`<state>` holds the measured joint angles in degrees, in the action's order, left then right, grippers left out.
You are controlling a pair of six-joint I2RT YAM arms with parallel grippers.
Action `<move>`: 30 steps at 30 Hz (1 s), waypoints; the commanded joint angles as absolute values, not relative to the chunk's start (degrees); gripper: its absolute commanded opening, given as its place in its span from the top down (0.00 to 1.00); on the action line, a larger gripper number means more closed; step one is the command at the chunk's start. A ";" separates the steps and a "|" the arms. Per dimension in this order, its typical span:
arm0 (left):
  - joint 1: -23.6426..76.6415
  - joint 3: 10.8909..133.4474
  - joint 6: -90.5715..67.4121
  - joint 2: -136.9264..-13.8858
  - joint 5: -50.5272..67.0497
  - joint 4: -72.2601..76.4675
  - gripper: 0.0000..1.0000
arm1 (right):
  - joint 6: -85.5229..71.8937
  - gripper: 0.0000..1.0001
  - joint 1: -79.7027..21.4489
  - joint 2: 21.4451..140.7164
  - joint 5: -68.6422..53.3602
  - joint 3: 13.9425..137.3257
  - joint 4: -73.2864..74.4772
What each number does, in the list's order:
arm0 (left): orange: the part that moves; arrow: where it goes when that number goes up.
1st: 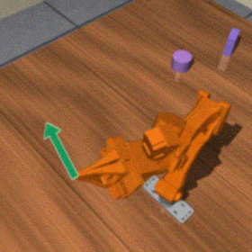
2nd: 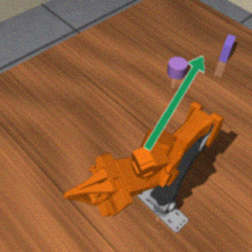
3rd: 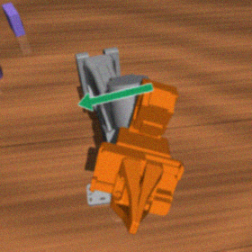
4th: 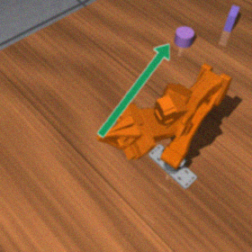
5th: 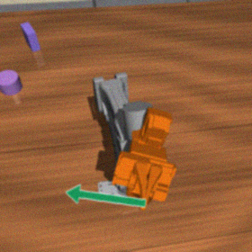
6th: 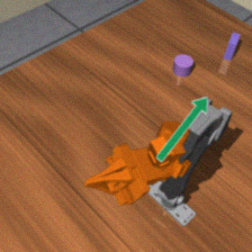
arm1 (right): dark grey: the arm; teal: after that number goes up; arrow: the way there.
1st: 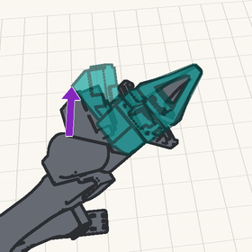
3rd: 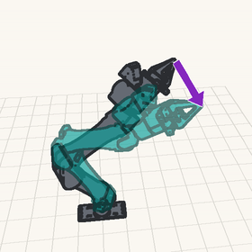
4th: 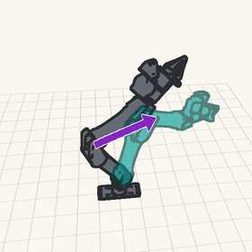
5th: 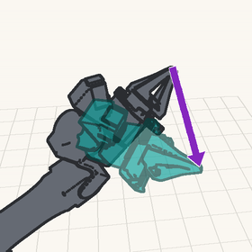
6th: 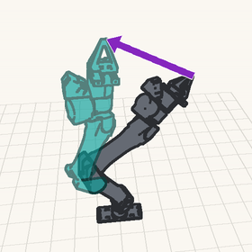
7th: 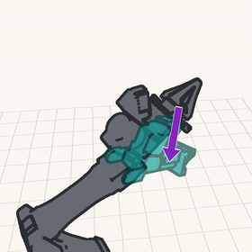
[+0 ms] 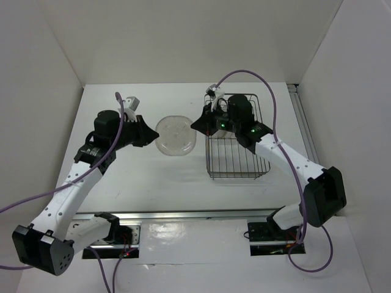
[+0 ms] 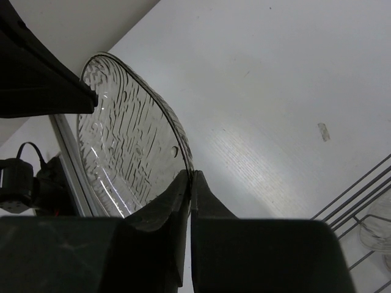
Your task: Load the plates into the dish rack
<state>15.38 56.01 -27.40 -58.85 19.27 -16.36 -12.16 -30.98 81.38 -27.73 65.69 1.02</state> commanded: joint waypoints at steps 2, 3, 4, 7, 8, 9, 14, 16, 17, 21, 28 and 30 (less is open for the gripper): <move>15.21 56.69 -28.30 -58.54 22.85 -11.78 1.00 | -12.91 1.00 -30.94 81.39 -27.86 68.03 -0.18; 14.68 56.69 -28.82 -58.54 22.85 -11.78 1.00 | -12.92 1.00 -31.46 81.39 -27.86 68.03 -0.18; 14.68 56.69 -28.83 -58.54 22.85 -11.78 1.00 | -13.62 1.00 -31.46 81.39 -27.86 68.03 -0.70; 14.68 56.69 -28.83 -59.58 22.85 -11.78 1.00 | -15.29 1.00 -31.46 81.39 -26.90 68.03 -1.41; 14.07 57.21 -29.44 -59.59 23.37 -11.78 0.98 | -16.08 1.00 -31.46 80.78 -26.29 68.03 -1.93; 14.06 57.22 -29.44 -59.59 23.38 -11.78 0.96 | -16.61 1.00 -31.46 80.77 -25.41 68.03 -2.46; 12.83 57.22 -30.49 -59.59 23.21 -11.78 0.06 | -18.19 1.00 -31.46 79.63 -17.09 68.03 -2.99; 12.22 56.69 -30.50 -59.59 22.42 -12.30 0.00 | -18.19 1.00 -31.46 78.14 -10.76 68.64 -1.50; 11.61 56.69 -30.50 -59.07 22.41 -12.30 0.00 | -17.67 1.00 -31.46 78.13 -7.33 70.21 -0.45; 10.28 56.16 -31.73 -57.92 20.04 -12.83 0.00 | -15.12 1.00 -31.46 76.90 15.39 76.10 5.62; 7.56 58.10 -32.78 -60.02 14.59 -17.31 0.00 | -12.22 1.00 -31.46 75.76 54.63 82.00 16.78; 6.94 58.10 -32.78 -60.55 14.59 -17.93 0.00 | -10.64 1.00 -31.46 75.23 60.00 81.31 18.19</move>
